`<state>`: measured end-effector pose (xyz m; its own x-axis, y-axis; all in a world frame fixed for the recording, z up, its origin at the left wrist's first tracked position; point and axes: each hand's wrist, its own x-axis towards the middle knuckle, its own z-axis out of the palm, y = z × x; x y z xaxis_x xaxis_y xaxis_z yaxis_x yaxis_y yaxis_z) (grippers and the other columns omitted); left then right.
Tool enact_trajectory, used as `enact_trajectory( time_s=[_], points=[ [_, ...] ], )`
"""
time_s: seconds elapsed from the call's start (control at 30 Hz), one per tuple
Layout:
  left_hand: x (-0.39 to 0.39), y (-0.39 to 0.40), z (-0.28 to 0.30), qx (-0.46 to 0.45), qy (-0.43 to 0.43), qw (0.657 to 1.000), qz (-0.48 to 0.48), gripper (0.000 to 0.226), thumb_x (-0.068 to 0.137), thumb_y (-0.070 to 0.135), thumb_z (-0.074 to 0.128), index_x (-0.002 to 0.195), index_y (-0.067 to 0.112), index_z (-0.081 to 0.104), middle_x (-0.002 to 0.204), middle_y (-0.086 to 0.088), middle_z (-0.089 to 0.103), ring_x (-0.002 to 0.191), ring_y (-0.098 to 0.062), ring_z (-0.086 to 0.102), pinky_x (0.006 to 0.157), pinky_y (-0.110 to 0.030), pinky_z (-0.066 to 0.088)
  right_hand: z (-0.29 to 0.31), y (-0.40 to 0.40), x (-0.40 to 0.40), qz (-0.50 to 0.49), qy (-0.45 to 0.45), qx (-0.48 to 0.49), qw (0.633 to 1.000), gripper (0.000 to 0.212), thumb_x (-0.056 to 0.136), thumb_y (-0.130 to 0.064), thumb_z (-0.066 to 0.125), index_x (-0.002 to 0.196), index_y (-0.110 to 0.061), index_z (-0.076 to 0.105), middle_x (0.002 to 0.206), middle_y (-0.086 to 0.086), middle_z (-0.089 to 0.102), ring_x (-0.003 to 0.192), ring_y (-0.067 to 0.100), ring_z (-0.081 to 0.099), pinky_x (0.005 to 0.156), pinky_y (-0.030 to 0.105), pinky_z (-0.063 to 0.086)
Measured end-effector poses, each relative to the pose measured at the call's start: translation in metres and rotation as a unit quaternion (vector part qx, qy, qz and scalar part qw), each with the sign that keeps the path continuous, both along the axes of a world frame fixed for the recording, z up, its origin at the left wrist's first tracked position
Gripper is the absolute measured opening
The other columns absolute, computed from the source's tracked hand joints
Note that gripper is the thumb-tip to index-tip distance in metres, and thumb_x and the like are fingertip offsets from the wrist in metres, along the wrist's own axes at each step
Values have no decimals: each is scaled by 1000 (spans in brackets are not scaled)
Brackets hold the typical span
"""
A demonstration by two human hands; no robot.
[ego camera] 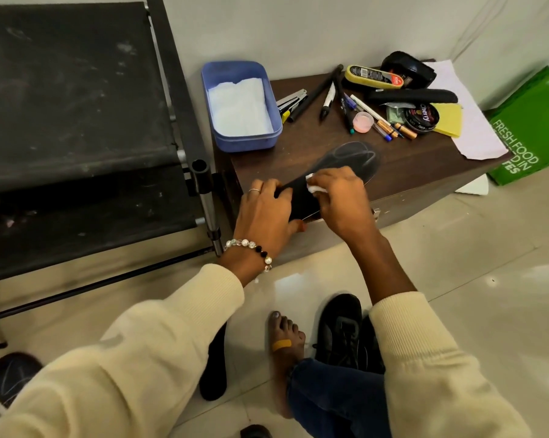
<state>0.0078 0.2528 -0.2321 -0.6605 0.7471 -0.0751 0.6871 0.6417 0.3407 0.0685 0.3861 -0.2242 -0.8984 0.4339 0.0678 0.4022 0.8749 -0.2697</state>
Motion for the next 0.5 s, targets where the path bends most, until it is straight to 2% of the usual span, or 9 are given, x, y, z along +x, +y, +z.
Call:
enact_trajectory(
  time_s=[0.1,0.2,0.3,0.33,0.43,0.5],
  points=[
    [0,-1,1,5,0,1000,6,61,86,47,63,138,16,48,139,-5,43,127,-27,34,103,-36,34,6,-1,4,88,-40,37,995,37,93,-6,51,128,-12,58,135,4,55,124,23,42,101,27,33],
    [-1,-3,1,10,-12,1000,5,61,85,45,65,137,17,50,136,-4,45,127,-25,35,104,-35,35,6,7,6,91,-110,34,989,40,94,-5,50,132,-16,55,141,2,49,128,20,40,103,21,28],
    [-5,-4,1,14,-30,999,0,62,83,46,68,136,18,51,135,-3,46,125,-24,35,103,-33,35,-4,7,2,4,-64,1,998,37,90,-4,54,126,-8,59,132,13,53,120,26,50,98,14,35],
    [-5,-5,0,18,-33,999,3,62,83,46,68,136,18,52,134,-2,46,125,-24,35,103,-33,35,-9,5,-2,-17,-46,16,999,37,88,-4,56,125,-7,60,131,14,54,117,26,52,98,17,37],
    [-3,-4,-4,31,-28,999,13,60,82,44,70,133,18,54,131,-2,48,123,-24,36,100,-33,35,-20,-4,-9,9,-10,56,998,33,87,-9,57,119,-12,64,121,9,60,110,22,53,90,26,41],
    [-2,-3,-6,39,-22,999,17,58,82,43,69,133,18,55,130,-3,49,122,-24,37,99,-32,36,-18,-12,-7,44,-32,52,997,29,88,-16,57,117,-15,65,115,7,62,106,21,54,86,28,43]
  ],
)
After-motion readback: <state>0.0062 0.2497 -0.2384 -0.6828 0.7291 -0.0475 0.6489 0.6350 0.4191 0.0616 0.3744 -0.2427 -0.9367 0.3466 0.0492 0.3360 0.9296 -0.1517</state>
